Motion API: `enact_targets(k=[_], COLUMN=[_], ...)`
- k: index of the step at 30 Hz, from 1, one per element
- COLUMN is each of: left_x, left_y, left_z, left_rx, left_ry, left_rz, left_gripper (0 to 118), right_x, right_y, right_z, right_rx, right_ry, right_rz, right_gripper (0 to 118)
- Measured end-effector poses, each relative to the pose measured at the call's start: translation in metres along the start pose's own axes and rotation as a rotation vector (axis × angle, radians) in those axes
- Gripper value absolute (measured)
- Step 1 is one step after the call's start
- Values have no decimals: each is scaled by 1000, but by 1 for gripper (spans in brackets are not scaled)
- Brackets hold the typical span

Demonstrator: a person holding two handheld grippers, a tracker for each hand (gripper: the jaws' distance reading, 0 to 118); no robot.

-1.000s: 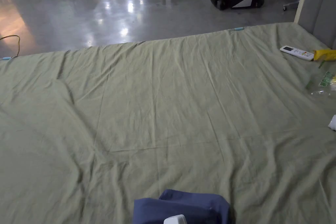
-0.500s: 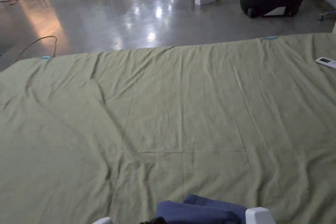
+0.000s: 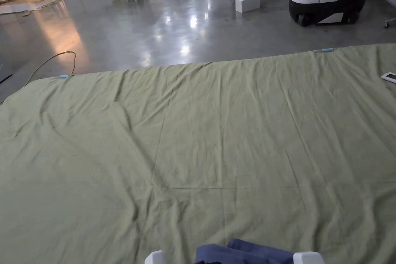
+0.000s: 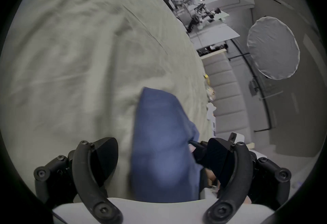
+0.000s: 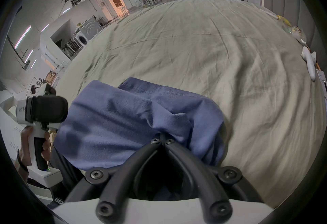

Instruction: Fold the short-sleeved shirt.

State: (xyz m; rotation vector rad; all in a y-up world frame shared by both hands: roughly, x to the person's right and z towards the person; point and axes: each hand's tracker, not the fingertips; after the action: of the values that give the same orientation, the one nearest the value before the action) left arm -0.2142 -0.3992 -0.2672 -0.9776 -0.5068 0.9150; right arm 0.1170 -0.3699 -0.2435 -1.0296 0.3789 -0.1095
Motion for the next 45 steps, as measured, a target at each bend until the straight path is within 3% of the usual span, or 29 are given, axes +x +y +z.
enact_targets(k=[1, 2, 3, 4, 5, 8, 10, 12, 14, 16, 18, 20, 24, 25, 27, 28, 31, 34, 40, 45], left_x=[3, 8, 18, 21, 23, 21, 11, 10, 0, -11, -29, -51, -67, -73, -83, -81, -61, -5, 137, 209], left_y=[3, 5, 2, -1, -2, 5, 13, 26, 50, 79, 109, 139, 167, 169, 171, 171, 172, 166, 110, 50], left_z=[-7, -14, -21, -24, -26, -4, 20, 60, 119, 184, 251, 302, 329, 324, 311, 305, 310, 324, 332, 269], left_rx=[-33, -58, -81, -94, -109, -56, 17, 77, 142, 217, 276, 282, 306, 312, 317, 311, 325, 426, 684, 839], left_ry=[-13, -10, 7, 172, 188, 77, -144, -109, -58, 54, 237, 396, 739, 786, 846, 861, 936, 1001, 821, 685], left_rz=[11, 6, -4, -127, -149, -3, 165, 139, 105, 83, 29, 81, 75, 82, 101, 93, -28, -185, -610, -878], left_gripper=[102, 91, 70, 42, 38, 38, 36, 36, 36, 36, 36, 36, 36, 40, 61, 77, 84, 84, 84, 82], right_x=[0, 0, -1, 0, 1, 2, 4, 6, 11, 19, 25, 31, 39, 40, 41, 41, 43, 45, 33, 16], right_y=[-1, -2, -2, -3, -4, -6, -3, -4, -10, -21, -35, -50, -75, -78, -82, -83, -79, -61, -8, 24], right_z=[0, -1, -1, -1, -1, 8, 23, 40, 54, 59, 62, 62, 62, 62, 64, 65, 70, 77, 122, 178], right_rx=[5, 9, 12, 14, 19, 42, 77, 142, 185, 164, 133, 93, 42, 28, 29, 30, 38, 90, 342, 623], right_ry=[-2, -4, -6, -8, -5, 20, 131, 240, 296, 280, 203, 162, 150, 154, 153, 145, 139, 133, 25, -58], right_rz=[1, 1, 0, -4, -11, -27, -69, -130, -134, -128, -110, -96, -151, -173, -167, -161, -144, -84, 3, 29], right_gripper=[0, 0, 0, 0, 0, 0, 0, 0, 0, 0, 0, 0, 0, 0, 0, 0, 0, 0, 0, 0])
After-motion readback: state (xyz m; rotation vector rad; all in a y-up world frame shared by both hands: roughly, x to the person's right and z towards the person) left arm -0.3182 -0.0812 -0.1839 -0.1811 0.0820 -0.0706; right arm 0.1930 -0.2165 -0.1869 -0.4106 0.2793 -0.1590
